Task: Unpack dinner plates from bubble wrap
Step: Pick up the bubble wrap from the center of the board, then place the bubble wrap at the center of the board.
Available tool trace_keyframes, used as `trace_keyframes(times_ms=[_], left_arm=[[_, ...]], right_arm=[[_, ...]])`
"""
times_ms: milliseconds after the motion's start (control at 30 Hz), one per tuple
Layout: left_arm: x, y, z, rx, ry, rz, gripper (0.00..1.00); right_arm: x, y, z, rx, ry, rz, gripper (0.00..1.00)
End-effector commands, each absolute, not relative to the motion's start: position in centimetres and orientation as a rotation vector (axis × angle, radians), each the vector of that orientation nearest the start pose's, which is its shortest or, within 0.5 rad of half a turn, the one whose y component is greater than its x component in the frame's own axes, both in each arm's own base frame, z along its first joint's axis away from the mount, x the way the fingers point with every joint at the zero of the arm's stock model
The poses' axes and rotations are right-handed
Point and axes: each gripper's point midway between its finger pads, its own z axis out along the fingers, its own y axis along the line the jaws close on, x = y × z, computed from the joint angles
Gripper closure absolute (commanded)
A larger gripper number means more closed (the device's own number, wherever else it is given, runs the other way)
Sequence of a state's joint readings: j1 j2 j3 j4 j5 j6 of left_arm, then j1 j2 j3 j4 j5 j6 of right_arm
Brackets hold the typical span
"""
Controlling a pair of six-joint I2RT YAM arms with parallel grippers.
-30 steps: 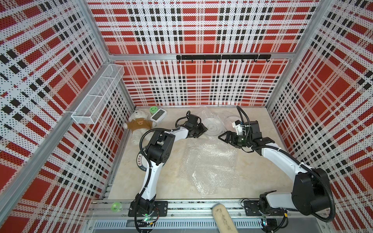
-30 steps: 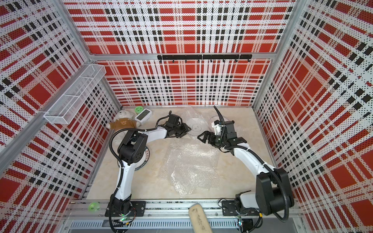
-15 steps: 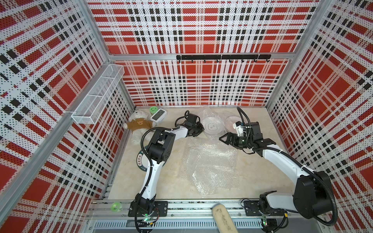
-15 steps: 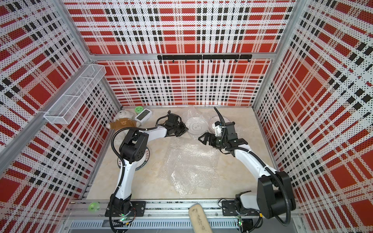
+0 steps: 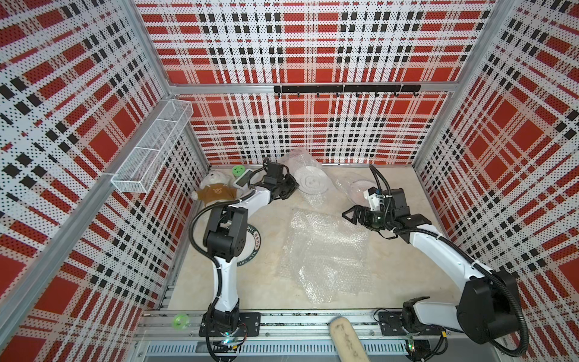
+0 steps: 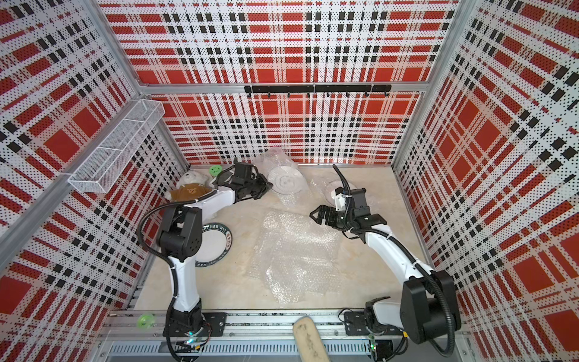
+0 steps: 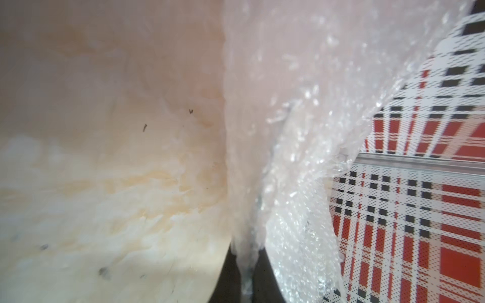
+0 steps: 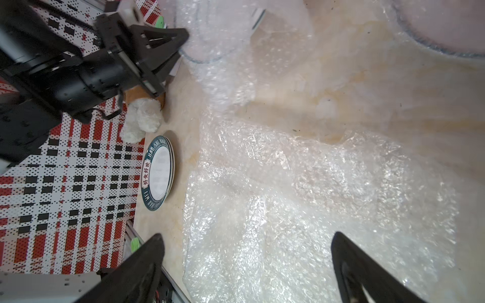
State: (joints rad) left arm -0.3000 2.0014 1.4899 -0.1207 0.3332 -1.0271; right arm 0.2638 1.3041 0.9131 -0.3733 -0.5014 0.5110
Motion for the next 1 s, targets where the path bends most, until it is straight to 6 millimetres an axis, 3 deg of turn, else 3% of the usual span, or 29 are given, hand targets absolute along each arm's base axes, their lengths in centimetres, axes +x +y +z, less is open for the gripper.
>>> trace_keyframes(times_ms=[0, 67, 200, 300, 367, 500, 667, 833, 967], left_arm=[[49.5, -22.3, 21.4, -0.525, 2.194, -1.13, 1.0], [47.9, -20.7, 22.9, -0.501, 2.179, -1.14, 1.0], [43.1, -20.4, 25.0, -0.392, 2.198, -1.171, 1.0], [39.4, -20.5, 26.5, -0.315, 2.204, -1.196, 1.0], [36.5, -21.6, 27.0, -0.242, 2.227, -1.202, 1.0], [32.4, -23.9, 25.1, -0.167, 2.309, -1.263, 1.0], [28.4, -27.5, 20.6, -0.107, 2.437, -1.299, 1.0], [26.2, -30.1, 17.2, -0.105, 2.494, -1.35, 1.0], [26.1, -30.6, 15.1, -0.127, 2.512, -1.359, 1.0]], right_arm=[[34.3, 17.3, 19.8, 0.01, 2.349, 0.912, 0.0], [34.8, 16.6, 20.0, 0.04, 2.349, 0.859, 0.0], [35.3, 14.6, 20.0, 0.118, 2.362, 0.716, 0.0], [35.4, 13.3, 20.4, 0.146, 2.368, 0.646, 0.0], [35.4, 12.4, 20.8, 0.162, 2.365, 0.607, 0.0], [35.2, 11.1, 23.0, 0.17, 2.32, 0.577, 0.0], [34.0, 10.8, 25.5, 0.124, 2.258, 0.569, 0.0], [32.0, 10.9, 25.0, 0.109, 2.294, 0.572, 0.0], [29.9, 11.9, 23.3, 0.029, 2.369, 0.494, 0.0]])
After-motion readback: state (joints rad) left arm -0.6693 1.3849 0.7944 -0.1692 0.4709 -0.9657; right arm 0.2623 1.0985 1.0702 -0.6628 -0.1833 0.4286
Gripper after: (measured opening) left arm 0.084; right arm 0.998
